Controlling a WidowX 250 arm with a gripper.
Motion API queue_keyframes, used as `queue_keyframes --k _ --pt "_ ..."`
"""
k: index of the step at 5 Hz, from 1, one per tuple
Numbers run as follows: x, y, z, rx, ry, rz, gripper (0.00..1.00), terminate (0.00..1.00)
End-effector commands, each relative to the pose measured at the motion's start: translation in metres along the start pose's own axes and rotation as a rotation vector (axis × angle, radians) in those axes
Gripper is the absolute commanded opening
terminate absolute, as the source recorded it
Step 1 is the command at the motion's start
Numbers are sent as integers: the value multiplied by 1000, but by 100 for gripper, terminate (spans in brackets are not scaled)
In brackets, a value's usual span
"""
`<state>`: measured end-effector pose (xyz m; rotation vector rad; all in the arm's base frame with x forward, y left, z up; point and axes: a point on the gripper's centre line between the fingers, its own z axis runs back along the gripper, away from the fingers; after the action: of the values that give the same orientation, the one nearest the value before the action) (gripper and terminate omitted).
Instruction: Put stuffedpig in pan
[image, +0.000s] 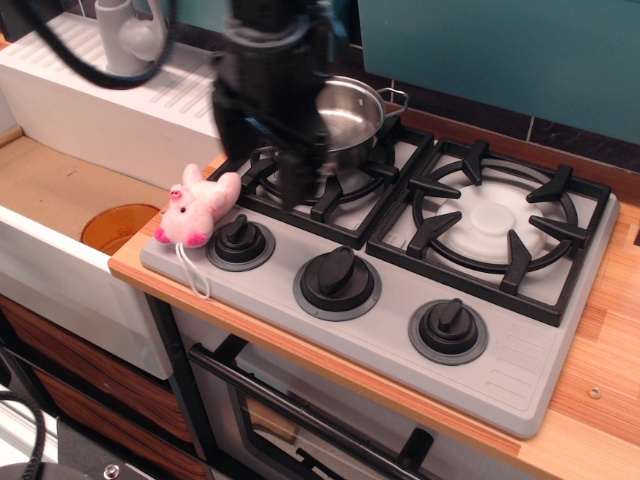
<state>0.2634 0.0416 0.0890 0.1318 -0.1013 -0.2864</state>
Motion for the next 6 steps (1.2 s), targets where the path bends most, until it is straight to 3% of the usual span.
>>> queue_keyframes --k 1,3,4,6 --pt "-15 37 0 64 -83 -24 100 0" --pt "-18 75 -21 86 -145 -82 100 0" --pt "-17 88 -36 70 -188 -91 100 0" --pt "-22 80 -68 36 -178 -64 100 0"
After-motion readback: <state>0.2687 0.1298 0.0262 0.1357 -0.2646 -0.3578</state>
